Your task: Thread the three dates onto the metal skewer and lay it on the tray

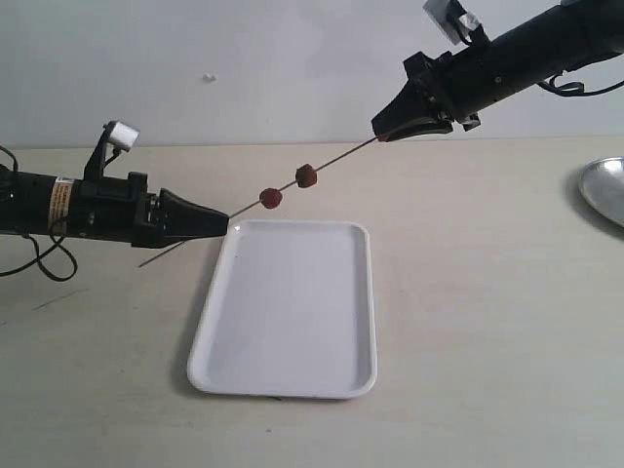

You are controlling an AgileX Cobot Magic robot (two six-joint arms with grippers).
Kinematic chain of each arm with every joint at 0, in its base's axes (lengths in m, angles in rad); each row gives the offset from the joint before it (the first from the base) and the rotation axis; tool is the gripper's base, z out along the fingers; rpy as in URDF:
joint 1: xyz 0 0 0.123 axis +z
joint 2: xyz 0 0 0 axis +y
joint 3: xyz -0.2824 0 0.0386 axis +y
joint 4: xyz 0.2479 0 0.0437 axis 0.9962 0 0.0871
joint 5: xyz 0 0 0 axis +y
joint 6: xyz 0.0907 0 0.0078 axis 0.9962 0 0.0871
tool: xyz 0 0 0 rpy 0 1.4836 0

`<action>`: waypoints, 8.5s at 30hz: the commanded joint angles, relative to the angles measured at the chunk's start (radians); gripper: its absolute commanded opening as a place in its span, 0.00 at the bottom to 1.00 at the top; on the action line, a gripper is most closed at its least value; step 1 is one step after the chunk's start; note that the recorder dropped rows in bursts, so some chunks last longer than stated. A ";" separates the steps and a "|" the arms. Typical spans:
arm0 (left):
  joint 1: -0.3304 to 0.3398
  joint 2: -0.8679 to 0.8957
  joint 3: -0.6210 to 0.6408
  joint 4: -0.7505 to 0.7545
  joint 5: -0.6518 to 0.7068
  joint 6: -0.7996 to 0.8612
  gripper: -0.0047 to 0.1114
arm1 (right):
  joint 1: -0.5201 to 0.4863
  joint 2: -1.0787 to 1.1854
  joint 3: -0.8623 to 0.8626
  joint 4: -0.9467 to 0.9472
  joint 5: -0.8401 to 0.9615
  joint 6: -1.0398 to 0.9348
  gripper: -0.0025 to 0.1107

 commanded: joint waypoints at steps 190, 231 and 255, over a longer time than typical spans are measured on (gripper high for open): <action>-0.514 -0.387 0.303 -1.018 0.991 0.353 0.04 | 0.036 -0.230 0.000 -0.227 -0.088 0.129 0.59; -0.557 -0.230 0.330 -1.150 0.943 0.333 0.04 | 0.036 -0.251 0.000 -0.201 -0.062 0.170 0.59; -0.565 -0.212 0.330 -1.091 1.001 0.254 0.23 | 0.036 -0.251 0.000 -0.199 -0.079 0.170 0.59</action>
